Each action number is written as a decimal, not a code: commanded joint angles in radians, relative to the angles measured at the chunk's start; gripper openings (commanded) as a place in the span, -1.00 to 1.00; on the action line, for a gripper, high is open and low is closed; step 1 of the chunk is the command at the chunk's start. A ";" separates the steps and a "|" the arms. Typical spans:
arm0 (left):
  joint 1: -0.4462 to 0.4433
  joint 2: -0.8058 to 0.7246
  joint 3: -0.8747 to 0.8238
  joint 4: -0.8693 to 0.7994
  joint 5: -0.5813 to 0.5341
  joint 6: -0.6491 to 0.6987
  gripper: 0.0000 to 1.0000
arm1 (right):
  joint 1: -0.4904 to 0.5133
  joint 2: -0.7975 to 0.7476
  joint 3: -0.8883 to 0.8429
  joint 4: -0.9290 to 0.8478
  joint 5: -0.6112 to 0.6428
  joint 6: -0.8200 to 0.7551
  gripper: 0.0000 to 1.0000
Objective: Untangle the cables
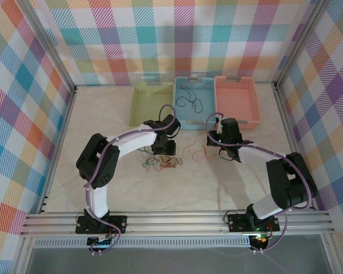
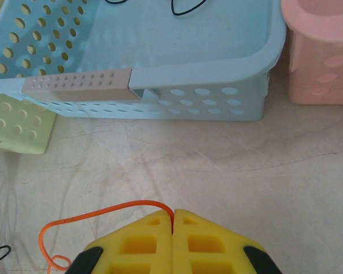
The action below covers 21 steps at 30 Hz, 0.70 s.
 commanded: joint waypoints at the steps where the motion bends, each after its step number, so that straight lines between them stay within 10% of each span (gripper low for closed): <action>1: -0.010 0.012 0.046 -0.044 -0.026 -0.016 -0.16 | 0.006 0.007 0.029 0.011 -0.012 -0.018 -1.00; 12: -0.009 0.013 0.050 -0.065 -0.020 -0.018 -0.92 | 0.007 0.006 0.028 0.011 -0.010 -0.018 -1.00; 21: -0.009 0.003 0.043 -0.062 -0.010 -0.022 -0.63 | 0.008 0.007 0.029 0.010 -0.007 -0.019 -1.00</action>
